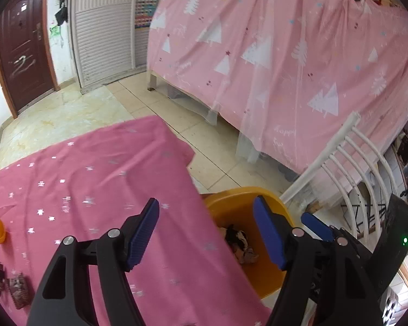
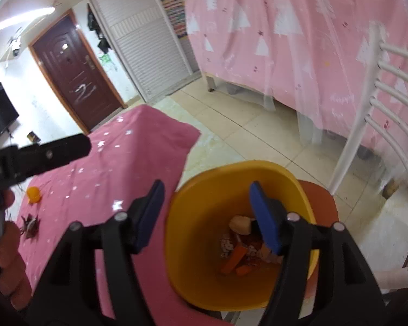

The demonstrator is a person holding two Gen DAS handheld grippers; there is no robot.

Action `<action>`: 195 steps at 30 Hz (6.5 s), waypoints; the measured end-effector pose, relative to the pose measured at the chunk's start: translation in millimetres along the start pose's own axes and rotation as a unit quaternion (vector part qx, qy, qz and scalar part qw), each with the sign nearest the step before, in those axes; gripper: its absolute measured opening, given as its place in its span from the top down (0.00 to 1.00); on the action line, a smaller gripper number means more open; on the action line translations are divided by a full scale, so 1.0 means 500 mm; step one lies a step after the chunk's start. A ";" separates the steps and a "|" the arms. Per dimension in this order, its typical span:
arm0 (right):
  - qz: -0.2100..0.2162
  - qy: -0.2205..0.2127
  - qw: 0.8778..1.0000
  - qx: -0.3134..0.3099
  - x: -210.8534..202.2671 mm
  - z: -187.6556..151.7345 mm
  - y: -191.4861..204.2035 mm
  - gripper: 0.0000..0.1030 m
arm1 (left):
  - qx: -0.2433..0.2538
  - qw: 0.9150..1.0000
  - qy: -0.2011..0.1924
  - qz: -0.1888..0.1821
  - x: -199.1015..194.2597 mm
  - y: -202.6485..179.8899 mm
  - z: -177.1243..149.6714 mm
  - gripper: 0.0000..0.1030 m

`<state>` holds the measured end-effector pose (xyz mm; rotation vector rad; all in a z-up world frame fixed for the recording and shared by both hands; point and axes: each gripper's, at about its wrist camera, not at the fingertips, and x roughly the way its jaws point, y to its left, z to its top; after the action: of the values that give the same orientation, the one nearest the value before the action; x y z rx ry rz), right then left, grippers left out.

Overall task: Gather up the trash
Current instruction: 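Carry the paper ball and orange box to the yellow bin and release both, then move both open tools back toward the remaining items on the table, then grasp the yellow cup with the left gripper while the right gripper grasps the brown candy wrapper, then carry the cup and wrapper to the yellow bin and release both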

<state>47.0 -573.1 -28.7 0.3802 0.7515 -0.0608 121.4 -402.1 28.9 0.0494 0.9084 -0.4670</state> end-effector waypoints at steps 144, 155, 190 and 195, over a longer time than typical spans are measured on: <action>0.066 -0.029 0.991 -0.112 -0.051 0.001 0.236 0.48 | -0.009 0.997 0.038 0.061 -0.099 0.227 -0.059 0.66; 0.017 -0.042 0.996 -0.079 -0.053 0.030 0.101 0.48 | 0.022 0.998 0.055 0.031 -0.054 0.084 -0.038 0.66; -0.015 -0.020 0.999 -0.019 -0.010 0.019 -0.042 0.36 | 0.049 0.995 0.086 0.016 0.119 -0.103 0.019 0.43; -0.015 -0.017 0.999 -0.027 -0.008 0.014 -0.033 0.36 | 0.038 0.996 0.077 0.016 0.095 -0.075 0.021 0.42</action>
<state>45.7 -591.0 -26.7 0.3165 0.7242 -0.0754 138.6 -456.0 4.8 0.1710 1.0386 -0.4725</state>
